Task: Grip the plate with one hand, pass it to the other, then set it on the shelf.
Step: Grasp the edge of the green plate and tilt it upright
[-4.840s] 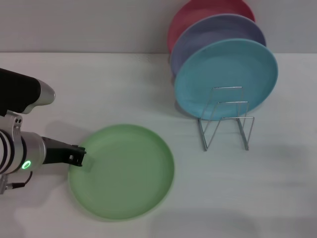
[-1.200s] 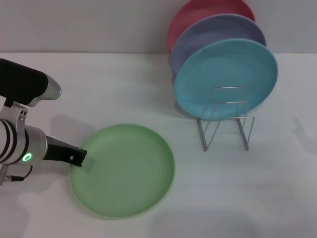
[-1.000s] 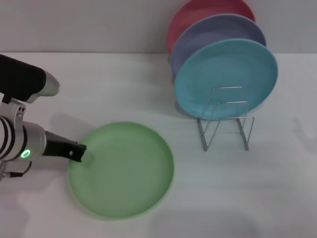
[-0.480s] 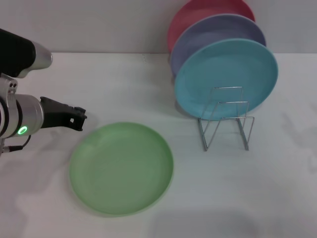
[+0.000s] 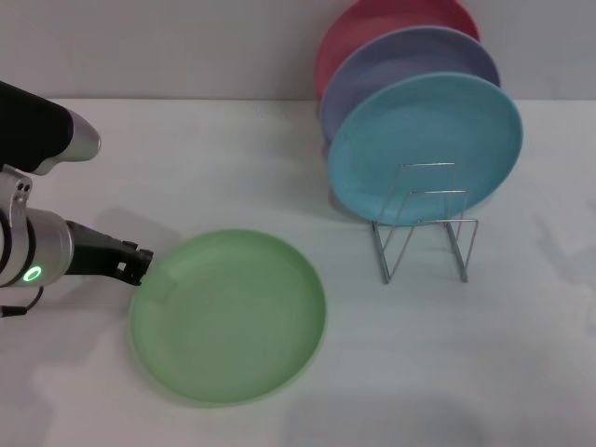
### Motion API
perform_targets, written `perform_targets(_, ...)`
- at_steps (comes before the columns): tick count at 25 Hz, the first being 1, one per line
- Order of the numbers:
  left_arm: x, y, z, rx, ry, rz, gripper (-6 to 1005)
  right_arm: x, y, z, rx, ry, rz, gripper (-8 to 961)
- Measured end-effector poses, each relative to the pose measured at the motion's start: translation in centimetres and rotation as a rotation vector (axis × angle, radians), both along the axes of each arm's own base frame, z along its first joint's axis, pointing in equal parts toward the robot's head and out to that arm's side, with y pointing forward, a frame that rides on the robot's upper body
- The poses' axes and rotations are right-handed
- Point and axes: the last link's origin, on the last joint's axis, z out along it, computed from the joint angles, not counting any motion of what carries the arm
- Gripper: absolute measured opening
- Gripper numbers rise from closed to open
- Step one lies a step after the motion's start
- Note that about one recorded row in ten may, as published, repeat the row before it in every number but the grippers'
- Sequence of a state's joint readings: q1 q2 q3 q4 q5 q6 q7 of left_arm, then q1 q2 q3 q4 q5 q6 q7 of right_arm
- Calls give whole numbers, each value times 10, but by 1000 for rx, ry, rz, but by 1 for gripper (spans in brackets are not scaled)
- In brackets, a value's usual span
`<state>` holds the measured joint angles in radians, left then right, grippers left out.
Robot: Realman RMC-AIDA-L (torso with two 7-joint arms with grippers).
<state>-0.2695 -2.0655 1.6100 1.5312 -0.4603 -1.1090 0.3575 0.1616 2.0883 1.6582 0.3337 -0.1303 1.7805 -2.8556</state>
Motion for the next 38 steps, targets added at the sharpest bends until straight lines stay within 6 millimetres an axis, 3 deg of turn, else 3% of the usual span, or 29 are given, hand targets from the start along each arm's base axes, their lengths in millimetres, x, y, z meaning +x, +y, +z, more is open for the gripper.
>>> perform_targets(7, -2, 0, -5, -34, 13, 29, 231, 3, -3, 0, 0, 0, -11, 809)
perform_targets(12, -6, 1, -10, -54, 22, 46, 451, 2, -3, 0, 0, 0, -11, 809)
perform_targets(24, -15, 6, -20, -87, 39, 82, 848, 4, -3, -2, -7, -2, -21, 809)
perform_targets(38, -16, 7, -23, -94, 44, 87, 833, 4, -3, -2, -7, -2, -21, 809)
